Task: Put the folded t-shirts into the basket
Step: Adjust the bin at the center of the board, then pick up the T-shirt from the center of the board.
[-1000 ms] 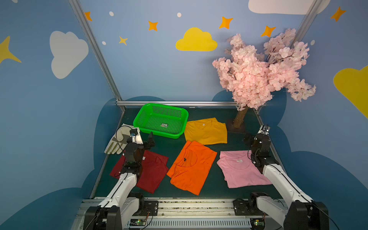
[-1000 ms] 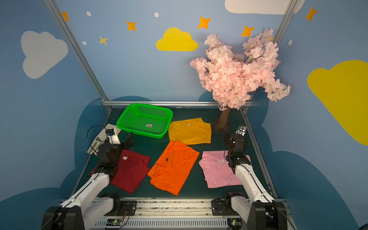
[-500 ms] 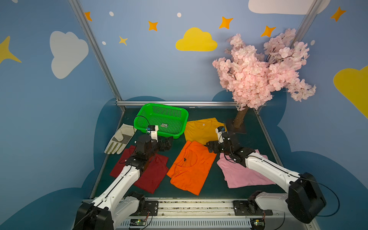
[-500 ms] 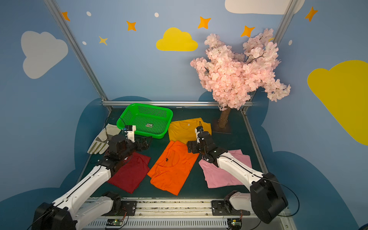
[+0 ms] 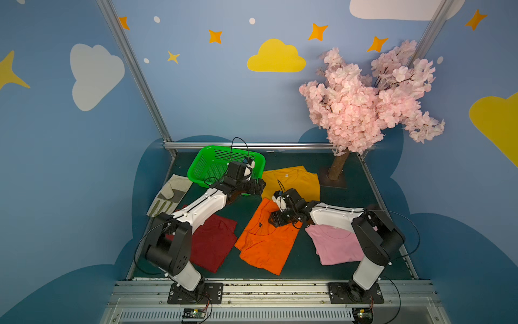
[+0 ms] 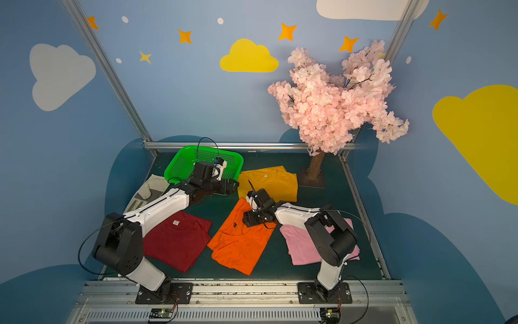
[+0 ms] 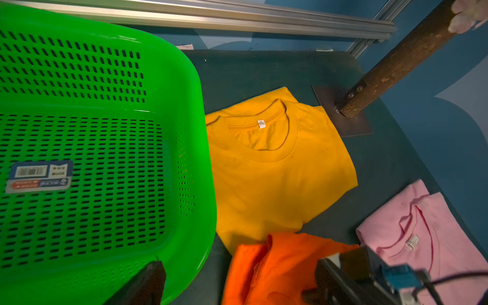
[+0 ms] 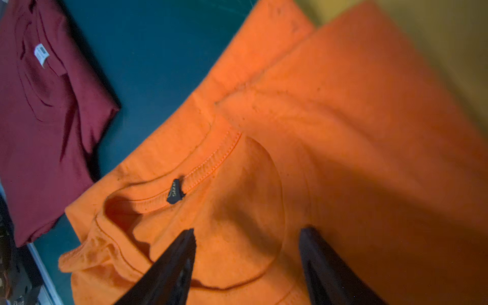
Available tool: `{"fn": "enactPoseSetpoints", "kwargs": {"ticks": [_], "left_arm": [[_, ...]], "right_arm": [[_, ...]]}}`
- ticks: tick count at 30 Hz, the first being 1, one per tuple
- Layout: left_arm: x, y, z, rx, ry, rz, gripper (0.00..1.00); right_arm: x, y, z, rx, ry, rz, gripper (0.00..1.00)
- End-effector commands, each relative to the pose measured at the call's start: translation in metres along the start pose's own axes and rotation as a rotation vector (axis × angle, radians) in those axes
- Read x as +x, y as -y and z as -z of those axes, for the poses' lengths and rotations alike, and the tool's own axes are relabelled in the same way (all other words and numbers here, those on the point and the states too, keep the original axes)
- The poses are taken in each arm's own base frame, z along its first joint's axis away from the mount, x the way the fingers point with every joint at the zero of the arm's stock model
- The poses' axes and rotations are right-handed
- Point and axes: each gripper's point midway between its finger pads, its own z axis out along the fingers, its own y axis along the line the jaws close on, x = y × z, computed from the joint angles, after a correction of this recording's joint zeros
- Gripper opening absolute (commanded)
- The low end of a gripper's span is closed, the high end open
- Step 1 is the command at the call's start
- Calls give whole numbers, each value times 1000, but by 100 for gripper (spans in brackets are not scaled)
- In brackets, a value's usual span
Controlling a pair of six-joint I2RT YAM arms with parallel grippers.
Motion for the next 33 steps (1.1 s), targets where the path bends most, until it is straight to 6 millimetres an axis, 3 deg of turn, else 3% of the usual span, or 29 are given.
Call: {"fn": "enactPoseSetpoints", "kwargs": {"ticks": [1, 5, 10, 13, 18, 21, 26, 30, 33], "left_arm": [[6, -10, -33, -33, -87, -1, 90], [-2, -3, -72, -26, -136, 7, 89], [-10, 19, -112, 11, -151, 17, 89], [-14, 34, -130, 46, -154, 34, 89], [-31, 41, -141, 47, -158, 22, 90], [-48, 41, -124, 21, -138, -30, 92], [-66, 19, -64, -32, -97, -67, 94], [-69, 3, 1, -47, -22, -59, 96], [-59, -21, 43, -79, 36, 0, 98]], "right_arm": [[11, 16, -2, -27, 1, -121, 63], [30, 44, 7, 31, 15, -220, 60], [62, 82, 27, 134, 53, -365, 60], [62, 88, 39, 159, 99, -388, 61], [38, 75, 54, 114, 155, -347, 64], [22, 57, 64, 73, 176, -274, 67], [3, 10, 75, 74, 180, -86, 71], [-5, -52, 57, -50, 180, -29, 73], [-8, -99, 35, -126, 161, -4, 75]]}}
